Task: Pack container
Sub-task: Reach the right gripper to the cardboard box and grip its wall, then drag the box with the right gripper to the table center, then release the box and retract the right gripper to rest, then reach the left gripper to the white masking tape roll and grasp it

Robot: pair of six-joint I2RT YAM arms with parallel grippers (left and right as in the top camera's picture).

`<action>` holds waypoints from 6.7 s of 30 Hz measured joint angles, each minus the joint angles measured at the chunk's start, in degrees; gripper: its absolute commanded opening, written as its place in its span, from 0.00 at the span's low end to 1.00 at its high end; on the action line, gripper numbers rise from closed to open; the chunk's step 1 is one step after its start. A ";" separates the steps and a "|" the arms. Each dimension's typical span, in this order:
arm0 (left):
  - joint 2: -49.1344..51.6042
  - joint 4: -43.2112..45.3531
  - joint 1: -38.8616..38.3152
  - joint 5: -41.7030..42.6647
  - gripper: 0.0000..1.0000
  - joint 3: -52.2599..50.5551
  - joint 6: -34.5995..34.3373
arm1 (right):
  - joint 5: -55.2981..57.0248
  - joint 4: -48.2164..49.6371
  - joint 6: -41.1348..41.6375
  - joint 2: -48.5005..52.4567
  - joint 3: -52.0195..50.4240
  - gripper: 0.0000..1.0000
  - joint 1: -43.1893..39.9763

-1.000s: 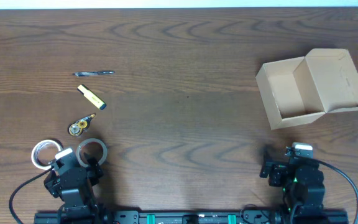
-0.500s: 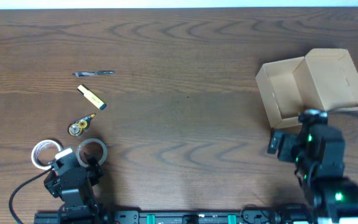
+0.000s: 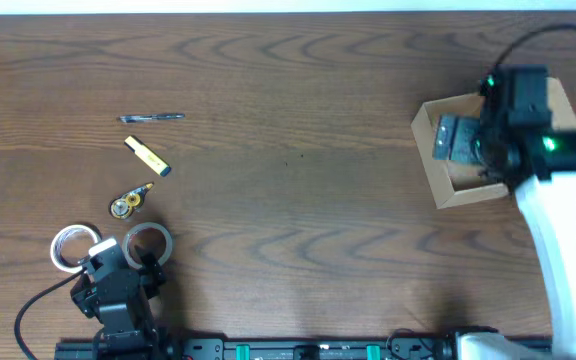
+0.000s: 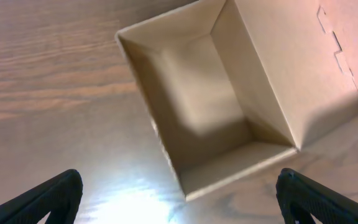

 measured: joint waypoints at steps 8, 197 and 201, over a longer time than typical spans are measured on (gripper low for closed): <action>0.00 0.00 0.00 -0.02 0.96 0.00 0.00 | 0.48 2.29 -2.34 12.59 1.70 0.99 0.02; 23.19 -6.29 -0.02 -1.07 0.95 31.21 -15.54 | -6.40 7.65 -28.20 -73.37 -56.41 0.99 16.13; 36.17 -19.02 0.00 -10.64 0.95 39.82 -33.27 | -6.43 7.56 -28.20 -73.42 -56.52 0.99 16.13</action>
